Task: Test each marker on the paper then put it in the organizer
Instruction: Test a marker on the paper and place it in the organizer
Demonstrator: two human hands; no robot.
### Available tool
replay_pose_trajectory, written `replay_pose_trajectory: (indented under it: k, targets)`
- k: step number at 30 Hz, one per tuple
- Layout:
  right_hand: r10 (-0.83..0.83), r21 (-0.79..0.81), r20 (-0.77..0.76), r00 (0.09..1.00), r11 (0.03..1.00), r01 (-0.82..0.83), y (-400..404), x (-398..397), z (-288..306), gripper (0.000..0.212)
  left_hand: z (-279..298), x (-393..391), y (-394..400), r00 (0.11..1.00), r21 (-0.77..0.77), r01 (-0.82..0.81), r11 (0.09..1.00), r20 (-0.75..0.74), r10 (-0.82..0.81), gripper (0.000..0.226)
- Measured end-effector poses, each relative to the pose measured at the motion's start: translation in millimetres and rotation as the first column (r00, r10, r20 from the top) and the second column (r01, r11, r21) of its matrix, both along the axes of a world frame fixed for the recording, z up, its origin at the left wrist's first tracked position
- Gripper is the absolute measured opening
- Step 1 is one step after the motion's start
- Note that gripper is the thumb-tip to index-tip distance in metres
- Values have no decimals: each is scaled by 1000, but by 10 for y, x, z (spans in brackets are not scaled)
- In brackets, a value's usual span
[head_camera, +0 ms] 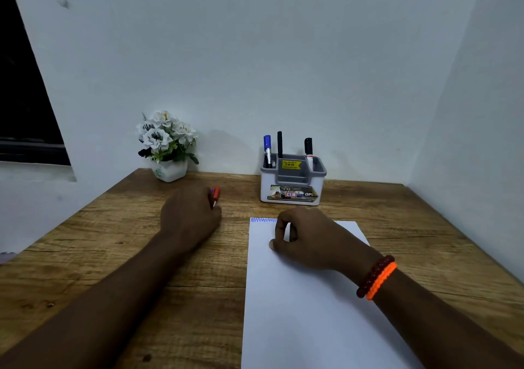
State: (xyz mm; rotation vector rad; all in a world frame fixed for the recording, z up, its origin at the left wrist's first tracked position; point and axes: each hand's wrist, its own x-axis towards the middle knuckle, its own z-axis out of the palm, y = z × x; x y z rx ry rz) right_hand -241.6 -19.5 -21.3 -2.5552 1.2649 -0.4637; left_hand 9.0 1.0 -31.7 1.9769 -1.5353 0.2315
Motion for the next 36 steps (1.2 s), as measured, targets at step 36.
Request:
replay_pose_trajectory:
  k: [36]
  targets:
    - [-398,526,771,497,838,-146,162,108,254,26,149,-784,297,543,-293,403,867,-686,-484,28]
